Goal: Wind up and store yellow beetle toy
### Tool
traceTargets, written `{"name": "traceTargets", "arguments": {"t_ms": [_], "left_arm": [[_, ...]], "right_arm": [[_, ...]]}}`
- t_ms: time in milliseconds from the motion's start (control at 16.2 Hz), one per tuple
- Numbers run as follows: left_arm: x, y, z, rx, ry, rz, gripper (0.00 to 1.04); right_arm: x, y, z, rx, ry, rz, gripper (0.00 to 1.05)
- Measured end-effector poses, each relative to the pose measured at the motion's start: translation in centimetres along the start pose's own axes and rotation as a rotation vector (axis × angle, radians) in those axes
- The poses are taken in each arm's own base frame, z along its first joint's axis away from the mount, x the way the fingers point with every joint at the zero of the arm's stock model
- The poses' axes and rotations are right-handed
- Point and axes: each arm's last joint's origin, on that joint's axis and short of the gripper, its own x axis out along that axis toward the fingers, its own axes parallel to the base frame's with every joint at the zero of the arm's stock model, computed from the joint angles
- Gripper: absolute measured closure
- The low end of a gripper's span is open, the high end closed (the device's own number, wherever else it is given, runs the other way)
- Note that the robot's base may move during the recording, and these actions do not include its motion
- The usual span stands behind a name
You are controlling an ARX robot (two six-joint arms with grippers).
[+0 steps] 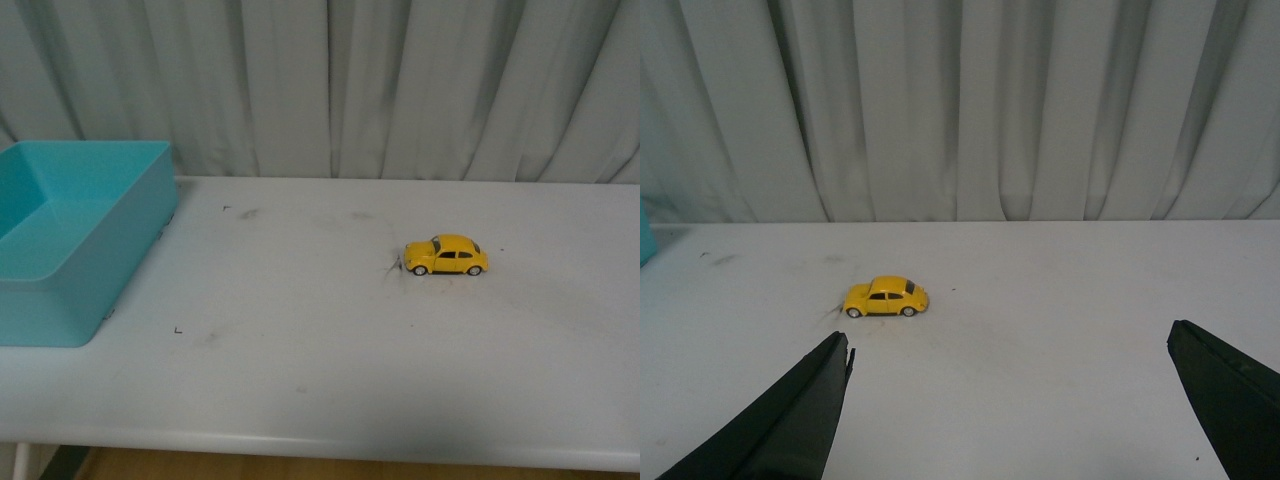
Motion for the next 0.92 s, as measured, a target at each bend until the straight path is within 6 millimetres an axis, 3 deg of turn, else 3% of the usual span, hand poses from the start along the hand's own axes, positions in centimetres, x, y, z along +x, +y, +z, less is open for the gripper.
{"name": "traceTargets", "arguments": {"t_ms": [925], "left_arm": [[0.00, 0.00, 0.00, 0.000, 0.000, 0.000, 0.07]], "right_arm": [[0.00, 0.00, 0.01, 0.000, -0.001, 0.000, 0.07]]}}
